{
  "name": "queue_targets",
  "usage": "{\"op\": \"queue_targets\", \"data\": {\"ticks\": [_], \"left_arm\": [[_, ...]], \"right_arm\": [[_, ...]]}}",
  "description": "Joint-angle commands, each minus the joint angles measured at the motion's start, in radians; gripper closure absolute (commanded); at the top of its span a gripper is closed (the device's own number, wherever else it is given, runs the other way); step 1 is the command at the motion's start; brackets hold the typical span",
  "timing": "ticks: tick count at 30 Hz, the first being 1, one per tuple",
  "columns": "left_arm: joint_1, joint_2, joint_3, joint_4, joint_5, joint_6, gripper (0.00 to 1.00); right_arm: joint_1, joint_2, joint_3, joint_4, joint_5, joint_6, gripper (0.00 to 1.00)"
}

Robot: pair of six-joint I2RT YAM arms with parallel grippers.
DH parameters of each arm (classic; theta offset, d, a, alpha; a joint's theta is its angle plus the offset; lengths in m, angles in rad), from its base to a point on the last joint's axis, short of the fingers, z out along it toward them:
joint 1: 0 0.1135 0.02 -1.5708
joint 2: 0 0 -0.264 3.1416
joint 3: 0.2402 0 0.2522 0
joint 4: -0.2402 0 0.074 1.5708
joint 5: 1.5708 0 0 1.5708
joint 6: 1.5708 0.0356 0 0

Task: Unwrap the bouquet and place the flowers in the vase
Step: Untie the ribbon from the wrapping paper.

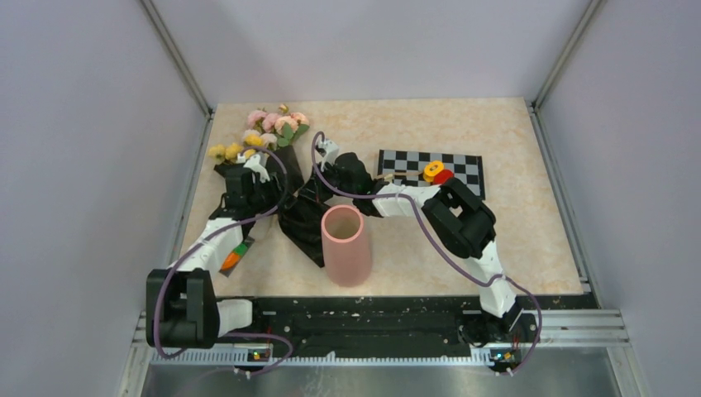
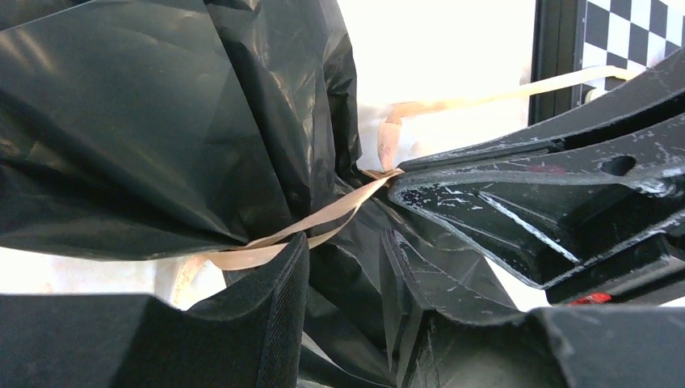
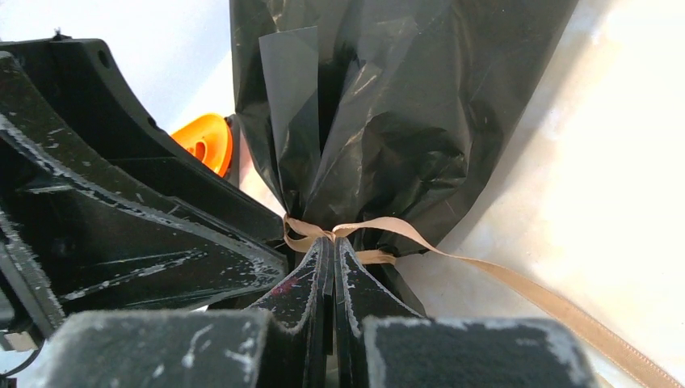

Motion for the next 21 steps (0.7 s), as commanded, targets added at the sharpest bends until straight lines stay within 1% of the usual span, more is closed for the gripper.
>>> {"op": "queue_targets", "data": {"ticks": [1,4,13,21], "left_arm": [[-0.011,0.027,0.039,0.062,-0.019,0.023,0.59],[-0.020,0.040,0.038,0.088,-0.037,0.025,0.59],[-0.042,0.049,0.050,0.090,-0.119,0.041,0.60],[-0.059,0.070,0.053,0.092,-0.144,0.056,0.60]], "right_arm": [[-0.012,-0.001,0.064,0.045,-0.023,0.010,1.00],[-0.014,0.002,0.066,0.045,-0.028,0.009,1.00],[-0.018,0.011,0.072,0.042,-0.043,0.012,1.00],[-0.020,0.022,0.083,0.044,-0.056,0.021,1.00]]}}
